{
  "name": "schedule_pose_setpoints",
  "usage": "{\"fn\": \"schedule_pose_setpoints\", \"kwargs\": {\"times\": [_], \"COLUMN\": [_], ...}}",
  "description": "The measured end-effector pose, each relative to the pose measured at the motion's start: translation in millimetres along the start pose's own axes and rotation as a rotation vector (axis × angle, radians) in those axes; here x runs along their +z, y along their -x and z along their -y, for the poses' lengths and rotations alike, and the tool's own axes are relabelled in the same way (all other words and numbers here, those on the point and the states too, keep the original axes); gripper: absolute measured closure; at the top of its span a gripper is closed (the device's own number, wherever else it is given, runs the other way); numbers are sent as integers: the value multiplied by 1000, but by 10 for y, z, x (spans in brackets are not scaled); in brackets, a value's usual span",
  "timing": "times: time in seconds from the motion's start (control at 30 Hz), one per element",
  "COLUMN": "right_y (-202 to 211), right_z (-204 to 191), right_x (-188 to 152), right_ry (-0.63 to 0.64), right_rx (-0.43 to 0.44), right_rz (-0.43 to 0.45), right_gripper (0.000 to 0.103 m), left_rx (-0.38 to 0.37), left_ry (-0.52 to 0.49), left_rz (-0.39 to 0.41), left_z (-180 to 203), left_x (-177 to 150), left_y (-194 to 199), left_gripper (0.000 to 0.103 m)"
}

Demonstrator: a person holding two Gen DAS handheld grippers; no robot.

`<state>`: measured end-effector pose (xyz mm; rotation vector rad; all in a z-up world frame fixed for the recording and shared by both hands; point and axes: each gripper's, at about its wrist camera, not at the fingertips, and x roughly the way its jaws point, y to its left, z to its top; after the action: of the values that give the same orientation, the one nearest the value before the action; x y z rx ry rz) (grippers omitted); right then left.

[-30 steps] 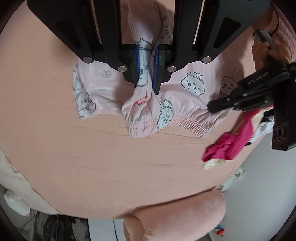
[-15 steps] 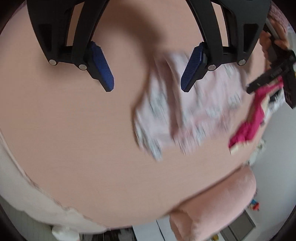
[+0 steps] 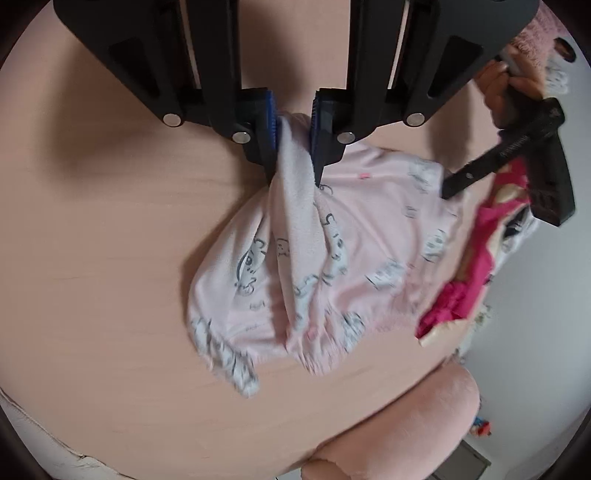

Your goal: Fold clothes

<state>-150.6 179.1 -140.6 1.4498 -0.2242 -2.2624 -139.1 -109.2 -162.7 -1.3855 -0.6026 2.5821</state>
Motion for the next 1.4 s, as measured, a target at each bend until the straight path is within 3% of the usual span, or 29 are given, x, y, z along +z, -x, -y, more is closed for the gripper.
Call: {"fn": "schedule_pose_setpoints", "kwargs": {"times": [0.13,0.23,0.3,0.43,0.5,0.6,0.67,0.8,0.87,0.9,0.97,1.03,1.07,1.13,1.23,1.27,1.3,1.4], "right_y": [139,244,274,207,329,610,642,428,255,202,271,367,416,459,464,464,445,337], "right_z": [-61,-108,-104,288,324,346,369,194,55,22,24,131,200,341,400,410,390,198], "right_x": [-124,-218,-333,-765,-752,-697,-687,-744,-810,-856,-904,-926,-934,-934,-909,-900,-900,-903], "right_ry": [42,73,81,-41,-56,-4,-14,48,136,166,170,124,94,28,2,-1,7,76], "right_rx": [2,4,0,6,5,-56,-37,-30,-84,-118,-137,-142,-144,-103,-22,5,18,-17], "right_rz": [-8,-13,-23,-62,-33,89,110,13,-63,-82,-61,-41,-31,-29,-34,-36,-40,-45], "right_gripper": [92,92,90,86,76,66,61,60,59,59,58,53,52,51,53,63,76,88], "left_rx": [-27,-21,8,84,86,105,77,62,132,162,139,131,132,118,58,27,10,56], "left_ry": [-54,-62,-55,-22,6,-10,-39,-181,-222,-220,-153,-66,-25,54,103,102,95,22], "left_rz": [-24,-71,-111,-186,-148,-28,15,-13,-75,-100,-84,-56,-53,-75,-106,-105,-106,-80], "left_z": [245,372,394,285,255,297,385,713,776,761,625,462,368,177,54,70,95,207], "left_x": [-120,-393,-613,-989,-940,-875,-839,-908,-956,-982,-1058,-1054,-1067,-1118,-1117,-1113,-1122,-1111], "left_y": [278,409,405,274,368,581,631,454,285,235,360,511,553,561,483,475,467,478], "left_gripper": [89,89,89,85,77,77,74,72,72,72,72,62,51,51,66,83,89,94]}}
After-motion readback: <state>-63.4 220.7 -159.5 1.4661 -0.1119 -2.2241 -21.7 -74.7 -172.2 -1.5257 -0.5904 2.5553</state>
